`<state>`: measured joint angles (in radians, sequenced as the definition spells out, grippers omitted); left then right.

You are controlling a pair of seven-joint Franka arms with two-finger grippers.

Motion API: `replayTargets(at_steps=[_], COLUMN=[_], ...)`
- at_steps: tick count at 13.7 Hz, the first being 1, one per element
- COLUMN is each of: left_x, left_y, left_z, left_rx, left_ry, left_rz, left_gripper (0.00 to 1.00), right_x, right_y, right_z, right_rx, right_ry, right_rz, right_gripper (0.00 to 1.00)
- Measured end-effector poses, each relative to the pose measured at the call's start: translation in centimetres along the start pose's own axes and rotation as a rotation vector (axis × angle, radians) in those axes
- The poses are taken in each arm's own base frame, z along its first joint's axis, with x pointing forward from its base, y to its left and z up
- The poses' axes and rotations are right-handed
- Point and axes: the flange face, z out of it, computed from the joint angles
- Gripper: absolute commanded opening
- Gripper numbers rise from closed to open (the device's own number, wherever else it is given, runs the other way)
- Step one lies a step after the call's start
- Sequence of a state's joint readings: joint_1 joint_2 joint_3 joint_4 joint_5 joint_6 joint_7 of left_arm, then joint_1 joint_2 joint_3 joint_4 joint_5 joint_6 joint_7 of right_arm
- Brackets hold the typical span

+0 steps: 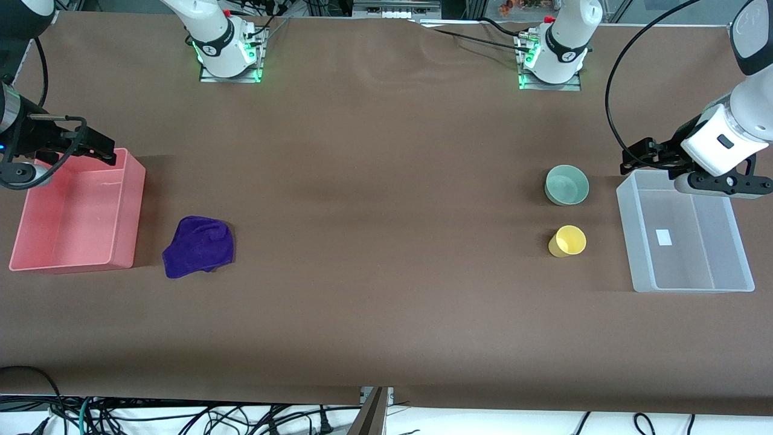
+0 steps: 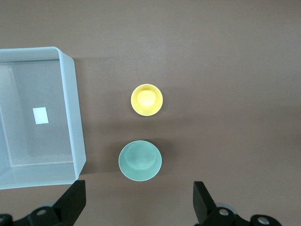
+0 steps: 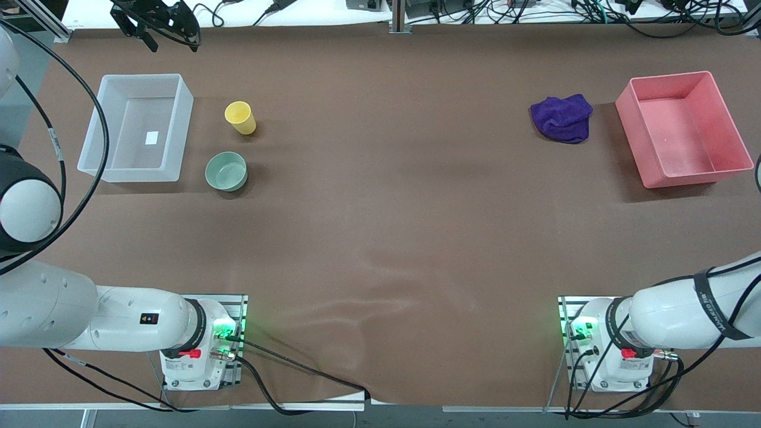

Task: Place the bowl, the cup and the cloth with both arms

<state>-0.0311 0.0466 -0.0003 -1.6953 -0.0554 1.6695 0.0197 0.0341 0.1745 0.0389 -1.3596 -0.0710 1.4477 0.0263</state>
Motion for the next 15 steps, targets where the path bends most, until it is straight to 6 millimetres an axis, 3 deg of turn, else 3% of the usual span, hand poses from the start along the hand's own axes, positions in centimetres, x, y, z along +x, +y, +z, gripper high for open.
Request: replayTargets(at_steps=[15], left_x=[-0.75], left_y=[-0.02], left_z=[0.72], left_rx=[-0.001], left_ry=[-0.075], left_rz=[-0.001], left_gripper=[1.0], right_x=[0.02], right_y=[-0.05], right_z=[0.02], right_rx=[0.0], right_ry=[0.0], right_rz=[-0.001], right_gripper=[1.0])
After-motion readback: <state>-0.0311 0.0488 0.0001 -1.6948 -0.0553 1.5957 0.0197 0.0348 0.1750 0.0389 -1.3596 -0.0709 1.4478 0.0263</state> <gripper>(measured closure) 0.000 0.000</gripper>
